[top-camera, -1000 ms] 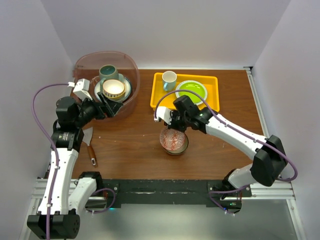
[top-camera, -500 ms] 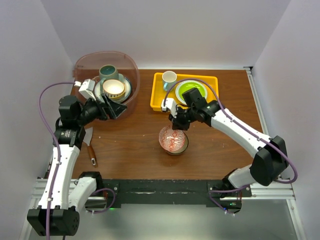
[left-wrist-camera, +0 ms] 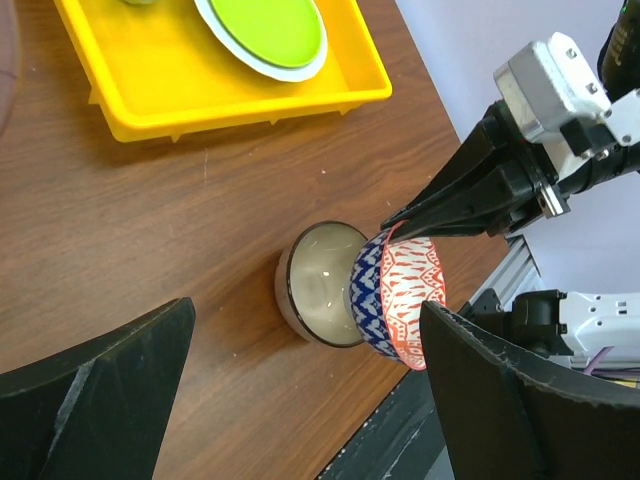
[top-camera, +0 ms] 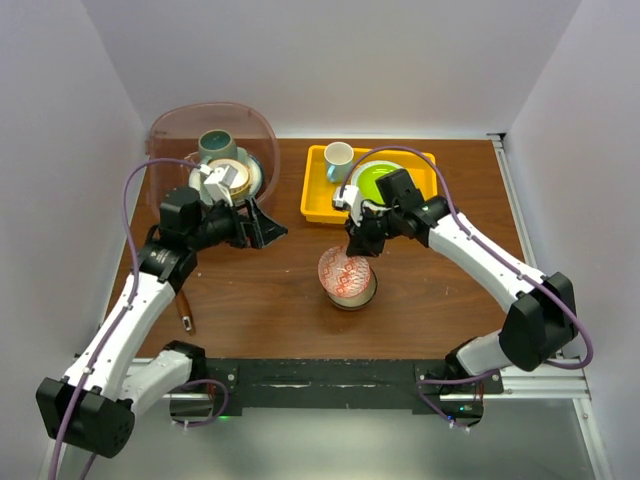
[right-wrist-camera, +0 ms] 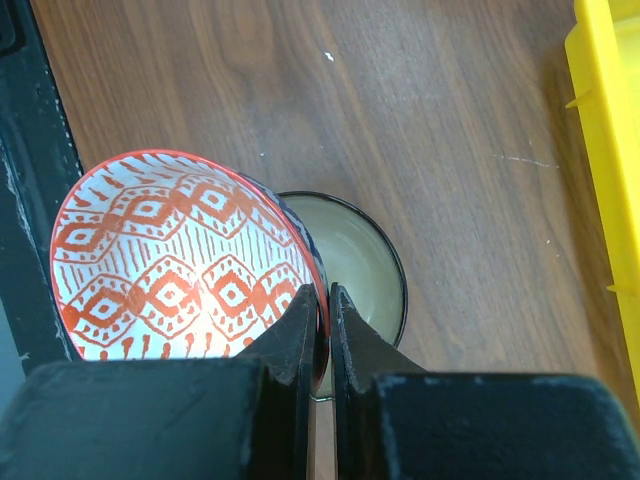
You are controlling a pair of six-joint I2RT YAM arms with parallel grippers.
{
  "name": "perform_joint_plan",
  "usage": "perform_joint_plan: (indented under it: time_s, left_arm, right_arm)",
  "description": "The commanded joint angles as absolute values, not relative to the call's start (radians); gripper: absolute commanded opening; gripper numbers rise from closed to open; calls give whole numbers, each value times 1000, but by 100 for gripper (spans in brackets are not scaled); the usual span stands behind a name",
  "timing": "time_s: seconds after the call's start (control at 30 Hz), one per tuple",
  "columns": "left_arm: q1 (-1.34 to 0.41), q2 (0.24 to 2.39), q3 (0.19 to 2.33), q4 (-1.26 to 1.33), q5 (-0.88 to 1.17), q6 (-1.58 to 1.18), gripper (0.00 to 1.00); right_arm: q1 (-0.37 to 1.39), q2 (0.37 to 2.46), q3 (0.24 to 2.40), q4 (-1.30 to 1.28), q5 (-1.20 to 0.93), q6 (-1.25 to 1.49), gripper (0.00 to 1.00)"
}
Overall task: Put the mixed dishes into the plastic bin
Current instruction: Pick up the bowl from the center of the board.
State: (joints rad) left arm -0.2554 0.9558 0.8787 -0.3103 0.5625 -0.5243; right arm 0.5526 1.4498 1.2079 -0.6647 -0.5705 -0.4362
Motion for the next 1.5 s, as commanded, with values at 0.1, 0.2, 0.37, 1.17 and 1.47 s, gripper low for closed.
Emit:
perform_joint_plan:
  time_s: [0.1,0.2,0.37,1.17,1.47]
  left_arm:
    - [-367,988,894,-259,474,-557,100]
    - [-406,1005,890,-242,453,-566,100]
    - [-463,1037,891,-213,428,-578,100]
    - [-614,1166,896,-130,374,-604,100]
    - [-635,1196,897,-124,365,-609,100]
  right_arm:
    - [525,1414,1226,-600,-646,-371,0]
    - [515,1417,1226,-595,-652,-362,0]
    - [503,1417,1210,-559,-647,-310,0]
    - [436,1422,1174,-489,-681,-186,0]
    - [416,1422,1161,-469,-695,-158,0]
